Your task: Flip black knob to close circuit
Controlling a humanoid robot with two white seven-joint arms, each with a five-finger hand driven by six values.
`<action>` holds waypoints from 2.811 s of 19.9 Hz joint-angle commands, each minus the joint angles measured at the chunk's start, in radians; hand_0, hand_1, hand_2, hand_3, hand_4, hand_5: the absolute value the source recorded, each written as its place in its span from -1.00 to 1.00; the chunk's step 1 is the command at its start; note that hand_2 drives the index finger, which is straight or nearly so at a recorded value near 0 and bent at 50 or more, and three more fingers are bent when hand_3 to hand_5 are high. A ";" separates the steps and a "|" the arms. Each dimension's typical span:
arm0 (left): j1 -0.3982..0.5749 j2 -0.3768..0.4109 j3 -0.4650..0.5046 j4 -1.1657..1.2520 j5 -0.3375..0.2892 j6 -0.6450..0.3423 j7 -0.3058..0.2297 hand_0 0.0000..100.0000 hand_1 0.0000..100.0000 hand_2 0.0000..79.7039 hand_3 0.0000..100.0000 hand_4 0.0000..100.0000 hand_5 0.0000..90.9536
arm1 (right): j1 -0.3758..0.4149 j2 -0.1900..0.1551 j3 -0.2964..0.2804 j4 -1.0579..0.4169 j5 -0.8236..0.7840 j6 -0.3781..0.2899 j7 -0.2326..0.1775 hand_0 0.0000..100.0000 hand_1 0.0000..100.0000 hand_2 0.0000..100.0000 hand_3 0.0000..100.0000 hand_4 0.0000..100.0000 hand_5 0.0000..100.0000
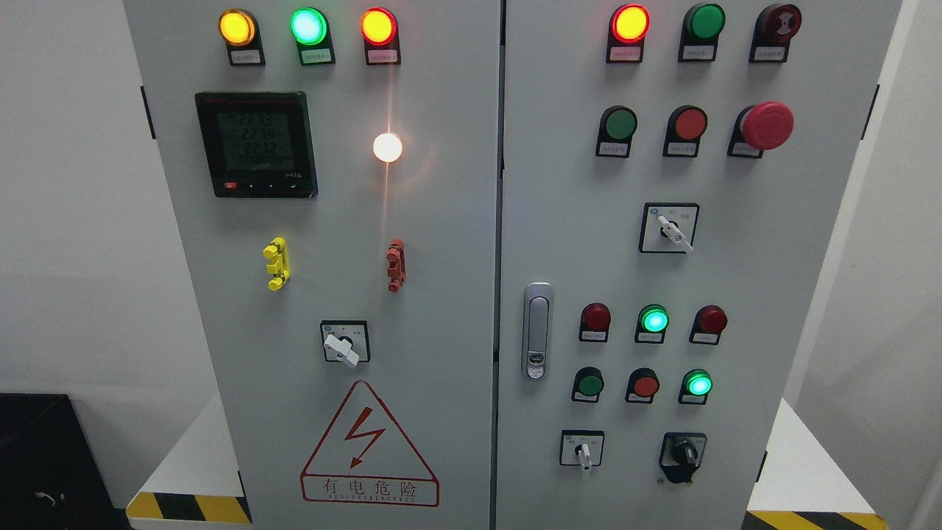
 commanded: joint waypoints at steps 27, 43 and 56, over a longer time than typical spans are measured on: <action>0.000 0.000 0.001 -0.001 0.000 -0.001 0.000 -0.76 0.11 -1.00 -1.00 -1.00 -1.00 | -0.070 -0.003 0.110 -0.314 0.314 0.069 -0.058 -1.00 -0.95 -0.90 -0.92 -1.00 -1.00; 0.000 0.000 0.001 0.001 0.000 -0.001 0.000 -0.76 0.11 -1.00 -1.00 -1.00 -1.00 | -0.101 -0.011 0.014 -0.755 0.868 0.088 -0.152 -1.00 -0.97 -0.23 -0.04 -0.16 -0.60; 0.000 0.000 0.001 -0.001 0.000 -0.001 0.000 -0.76 0.11 -1.00 -1.00 -1.00 -1.00 | -0.074 0.030 0.009 -1.187 1.017 0.113 -0.209 -1.00 -1.00 0.19 0.58 0.36 0.16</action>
